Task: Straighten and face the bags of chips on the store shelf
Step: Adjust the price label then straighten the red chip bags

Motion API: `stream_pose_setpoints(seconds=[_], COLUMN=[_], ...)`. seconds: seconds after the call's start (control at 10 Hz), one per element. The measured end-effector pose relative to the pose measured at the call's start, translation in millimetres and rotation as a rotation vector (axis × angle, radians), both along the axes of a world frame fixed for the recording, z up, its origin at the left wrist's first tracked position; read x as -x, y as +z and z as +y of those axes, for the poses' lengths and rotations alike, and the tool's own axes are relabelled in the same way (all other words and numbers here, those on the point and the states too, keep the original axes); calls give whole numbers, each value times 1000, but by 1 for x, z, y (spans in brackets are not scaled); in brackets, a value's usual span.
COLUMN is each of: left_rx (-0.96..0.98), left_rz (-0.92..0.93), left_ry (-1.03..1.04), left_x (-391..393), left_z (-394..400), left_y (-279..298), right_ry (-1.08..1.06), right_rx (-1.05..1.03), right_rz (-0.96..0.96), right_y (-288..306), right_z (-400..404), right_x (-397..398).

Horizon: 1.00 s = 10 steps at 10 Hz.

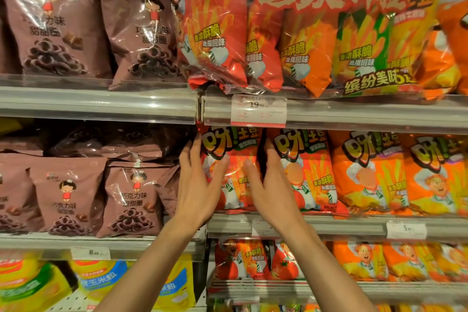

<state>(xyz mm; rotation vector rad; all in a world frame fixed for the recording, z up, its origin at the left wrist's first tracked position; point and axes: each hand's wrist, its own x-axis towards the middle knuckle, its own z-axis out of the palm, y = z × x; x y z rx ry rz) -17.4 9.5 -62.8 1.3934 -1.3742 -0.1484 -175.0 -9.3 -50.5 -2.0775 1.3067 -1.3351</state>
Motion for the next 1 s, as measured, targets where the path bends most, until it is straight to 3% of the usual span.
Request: stream_pose_setpoints(seconds=[0.1,0.2,0.3,0.5,0.7,1.0], left_rx=[94,31,-1,-38,-63,12], left_rz=[-312,-505,-559,-618,-649,-546], left_ry=[-3,17,78,128,138,155], left_x=[1,4,9,10,6,9], left_z=[9,-1,-10,-14,-1,53], left_y=[-11,-21,-24,-19,-3,11], right_ry=[-169,-400,-511,-536,-394,-272], right_rx=[334,340,232,196,162,244], right_rz=[159,321,455,509,428,355], right_y=[-11,-28,-43,-42,-28,-23], right_z=[3,-7,-17,-28,-14,17], right_x=[31,53,51,47,62,105])
